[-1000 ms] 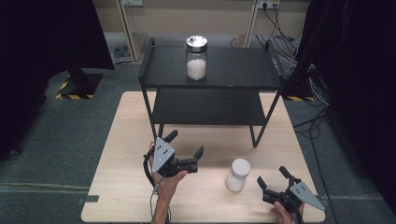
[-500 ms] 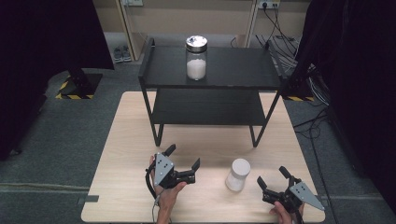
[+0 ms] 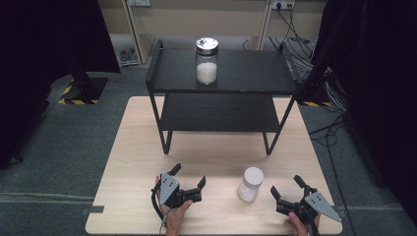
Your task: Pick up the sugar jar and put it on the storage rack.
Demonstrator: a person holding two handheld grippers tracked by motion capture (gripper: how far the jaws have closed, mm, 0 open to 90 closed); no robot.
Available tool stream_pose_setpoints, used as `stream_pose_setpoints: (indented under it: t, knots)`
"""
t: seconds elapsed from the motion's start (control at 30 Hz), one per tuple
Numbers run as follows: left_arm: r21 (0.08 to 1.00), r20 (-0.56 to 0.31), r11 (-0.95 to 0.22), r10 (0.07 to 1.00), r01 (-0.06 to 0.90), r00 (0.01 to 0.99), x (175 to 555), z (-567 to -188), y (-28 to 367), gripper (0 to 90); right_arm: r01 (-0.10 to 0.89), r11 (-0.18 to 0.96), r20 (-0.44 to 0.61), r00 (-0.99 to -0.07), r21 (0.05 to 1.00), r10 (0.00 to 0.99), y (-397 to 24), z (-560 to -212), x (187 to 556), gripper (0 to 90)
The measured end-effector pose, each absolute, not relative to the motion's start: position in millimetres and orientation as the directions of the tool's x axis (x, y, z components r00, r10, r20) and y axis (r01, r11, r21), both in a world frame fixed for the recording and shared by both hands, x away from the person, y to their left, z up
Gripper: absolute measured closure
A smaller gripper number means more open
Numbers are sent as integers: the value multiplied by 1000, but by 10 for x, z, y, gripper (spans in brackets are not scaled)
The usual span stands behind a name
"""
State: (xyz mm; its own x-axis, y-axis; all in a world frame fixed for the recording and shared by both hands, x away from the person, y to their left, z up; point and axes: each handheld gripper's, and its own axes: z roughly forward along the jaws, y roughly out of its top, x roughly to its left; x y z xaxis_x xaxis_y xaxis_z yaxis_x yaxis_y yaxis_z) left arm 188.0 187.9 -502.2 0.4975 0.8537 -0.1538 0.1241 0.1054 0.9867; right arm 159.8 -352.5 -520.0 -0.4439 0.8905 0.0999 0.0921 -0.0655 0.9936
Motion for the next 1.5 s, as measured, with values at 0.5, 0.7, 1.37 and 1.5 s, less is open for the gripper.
stream_pose_setpoints:
  t: [0.5, 0.7, 1.37, 1.5]
  knots:
    - [984, -150, 85, 874, 159, 462, 1709, -5131, 1822, 2, 91, -64, 98, -443, 994, 891, -3521, -5201, 1597, 4]
    - [985, -131, 62, 880, 161, 458, 1679, -5145, 1790, 3, 90, -60, 94, -443, 994, 891, -3519, -5200, 1596, 4]
    - [985, -140, 78, 876, 151, 461, 1666, -5187, 1802, 2, 89, -66, 100, -452, 994, 887, -3537, -5207, 1599, 4]
    - [985, -143, 81, 876, 151, 461, 1665, -5189, 1807, 2, 92, -68, 102, -450, 993, 887, -3537, -5205, 1600, 4]
